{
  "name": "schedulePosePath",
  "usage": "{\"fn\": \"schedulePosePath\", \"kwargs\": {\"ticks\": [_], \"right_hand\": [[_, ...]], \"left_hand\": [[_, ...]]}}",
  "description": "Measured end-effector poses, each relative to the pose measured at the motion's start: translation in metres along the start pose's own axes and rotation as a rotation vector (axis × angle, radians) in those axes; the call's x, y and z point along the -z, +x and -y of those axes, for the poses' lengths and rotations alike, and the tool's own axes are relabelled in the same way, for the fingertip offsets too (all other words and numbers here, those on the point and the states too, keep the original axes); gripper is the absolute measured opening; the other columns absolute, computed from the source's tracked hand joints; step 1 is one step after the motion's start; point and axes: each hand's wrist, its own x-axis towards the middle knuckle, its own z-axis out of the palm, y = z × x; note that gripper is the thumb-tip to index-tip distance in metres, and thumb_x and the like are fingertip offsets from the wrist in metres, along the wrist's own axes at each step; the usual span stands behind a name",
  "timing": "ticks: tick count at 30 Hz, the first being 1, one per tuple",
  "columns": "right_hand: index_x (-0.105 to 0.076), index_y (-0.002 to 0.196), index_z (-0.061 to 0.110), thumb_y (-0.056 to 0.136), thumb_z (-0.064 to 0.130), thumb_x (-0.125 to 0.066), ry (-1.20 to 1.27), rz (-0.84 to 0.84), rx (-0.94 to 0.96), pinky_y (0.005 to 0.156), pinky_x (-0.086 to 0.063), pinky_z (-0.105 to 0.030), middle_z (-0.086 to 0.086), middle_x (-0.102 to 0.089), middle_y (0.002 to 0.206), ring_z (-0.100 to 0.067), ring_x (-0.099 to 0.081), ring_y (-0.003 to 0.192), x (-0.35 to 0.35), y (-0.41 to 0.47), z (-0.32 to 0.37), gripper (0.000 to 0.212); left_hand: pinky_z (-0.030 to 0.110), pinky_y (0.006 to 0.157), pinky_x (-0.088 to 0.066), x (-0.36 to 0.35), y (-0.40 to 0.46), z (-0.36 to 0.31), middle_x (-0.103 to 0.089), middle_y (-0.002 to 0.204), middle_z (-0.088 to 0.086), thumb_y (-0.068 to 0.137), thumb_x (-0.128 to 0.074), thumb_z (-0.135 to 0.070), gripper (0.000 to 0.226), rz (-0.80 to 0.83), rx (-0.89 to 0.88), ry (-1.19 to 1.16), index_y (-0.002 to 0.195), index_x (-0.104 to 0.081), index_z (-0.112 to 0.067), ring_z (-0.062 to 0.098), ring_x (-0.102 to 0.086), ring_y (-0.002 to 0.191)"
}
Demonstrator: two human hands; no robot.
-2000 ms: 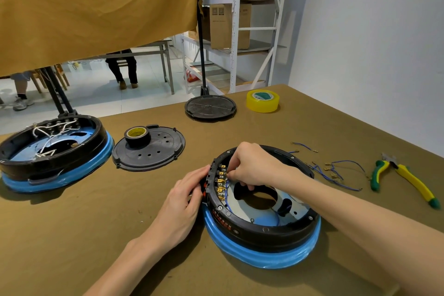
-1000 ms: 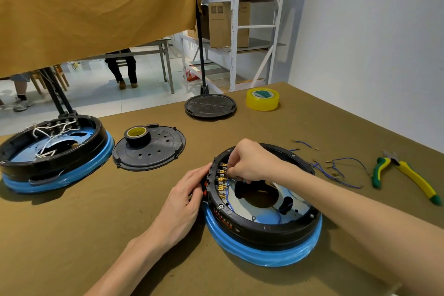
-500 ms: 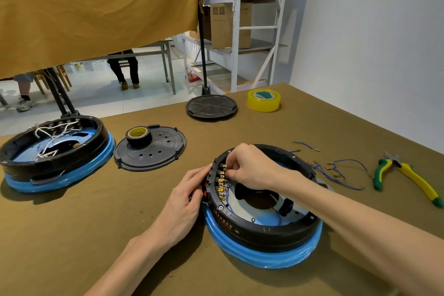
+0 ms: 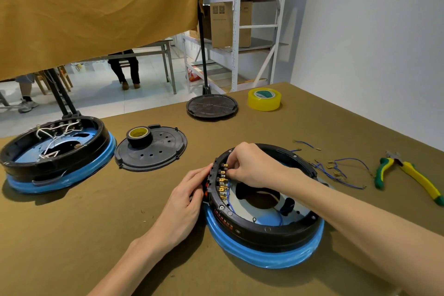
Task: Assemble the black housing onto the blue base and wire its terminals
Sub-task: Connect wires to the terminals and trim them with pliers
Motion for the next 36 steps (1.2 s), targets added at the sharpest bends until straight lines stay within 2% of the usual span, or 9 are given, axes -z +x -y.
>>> {"fn": "schedulePosePath", "kwargs": {"ticks": [4,7,11,14,17,25,28,32,36], "right_hand": [[-0.078,0.095,0.012,0.096,0.017,-0.067,-0.011,0.042,0.035,0.055,-0.04,-0.018,0.002,-0.071,0.076,-0.003,-0.058,0.061,0.0,-0.001,-0.002,0.012],[-0.074,0.091,0.011,0.097,0.016,-0.065,-0.05,0.071,0.057,0.055,-0.04,-0.02,-0.001,-0.072,0.077,-0.005,-0.059,0.063,0.002,0.002,-0.002,0.012],[-0.074,0.091,0.012,0.098,0.017,-0.065,-0.027,0.056,0.038,0.054,-0.038,-0.016,-0.001,-0.073,0.078,-0.002,-0.059,0.061,0.0,-0.001,-0.002,0.013],[-0.078,0.096,0.007,0.096,0.018,-0.069,-0.017,0.028,0.001,0.064,-0.056,-0.03,-0.006,-0.074,0.082,-0.012,-0.066,0.07,0.003,-0.001,-0.001,0.014],[-0.079,0.099,0.005,0.095,0.017,-0.07,-0.023,0.049,-0.028,0.073,-0.06,-0.038,-0.01,-0.075,0.089,-0.023,-0.069,0.079,0.008,0.004,0.002,0.015],[-0.078,0.093,0.005,0.097,0.015,-0.067,-0.032,0.115,0.019,0.061,-0.05,-0.027,-0.008,-0.074,0.08,-0.014,-0.063,0.068,0.009,0.006,-0.003,0.015],[-0.077,0.091,0.007,0.097,0.016,-0.067,-0.007,0.12,0.034,0.055,-0.044,-0.02,0.002,-0.069,0.073,-0.004,-0.056,0.06,0.007,0.006,-0.006,0.014],[-0.077,0.094,0.01,0.097,0.019,-0.069,0.041,0.126,0.038,0.051,-0.039,-0.011,0.009,-0.065,0.069,-0.001,-0.055,0.058,0.006,0.005,-0.009,0.013],[-0.075,0.094,0.009,0.098,0.018,-0.068,0.035,0.123,0.048,0.056,-0.042,-0.017,0.006,-0.065,0.071,-0.003,-0.056,0.061,0.007,0.005,-0.008,0.012]], "left_hand": [[0.001,0.103,-0.034,0.001,0.001,-0.001,-0.046,0.132,-0.043,0.109,-0.036,-0.008,0.054,0.018,0.022,-0.015,0.146,-0.04,-0.047,-0.015,-0.041,0.132],[0.004,0.105,-0.035,0.002,0.002,-0.002,-0.046,0.138,-0.033,0.109,-0.037,-0.007,0.054,0.013,0.029,-0.022,0.144,-0.041,-0.048,-0.013,-0.041,0.133],[0.003,0.104,-0.034,0.0,0.002,-0.002,-0.045,0.135,-0.037,0.109,-0.036,-0.005,0.055,0.01,0.017,-0.016,0.142,-0.04,-0.049,-0.014,-0.041,0.132],[0.001,0.102,-0.035,-0.001,0.003,0.0,-0.047,0.132,-0.041,0.108,-0.037,-0.006,0.054,-0.018,0.009,-0.009,0.142,-0.043,-0.047,-0.014,-0.042,0.131],[0.005,0.105,-0.036,-0.001,0.003,0.0,-0.049,0.135,-0.037,0.108,-0.038,-0.006,0.052,-0.02,0.005,-0.003,0.145,-0.045,-0.042,-0.012,-0.044,0.132],[0.003,0.102,-0.036,-0.002,0.004,0.0,-0.051,0.134,-0.034,0.108,-0.037,-0.003,0.051,-0.028,0.01,-0.025,0.145,-0.048,-0.037,-0.012,-0.045,0.131],[0.003,0.102,-0.036,-0.002,0.003,-0.002,-0.05,0.128,-0.041,0.108,-0.037,-0.003,0.051,-0.022,0.003,-0.029,0.144,-0.048,-0.037,-0.012,-0.045,0.13],[0.003,0.102,-0.034,-0.002,0.003,-0.003,-0.051,0.134,-0.033,0.108,-0.037,-0.003,0.051,-0.028,0.009,-0.026,0.146,-0.048,-0.035,-0.01,-0.044,0.132],[0.002,0.103,-0.034,-0.002,0.002,-0.005,-0.049,0.138,-0.028,0.108,-0.037,-0.003,0.052,-0.023,0.008,-0.014,0.146,-0.048,-0.036,-0.013,-0.044,0.131]]}}
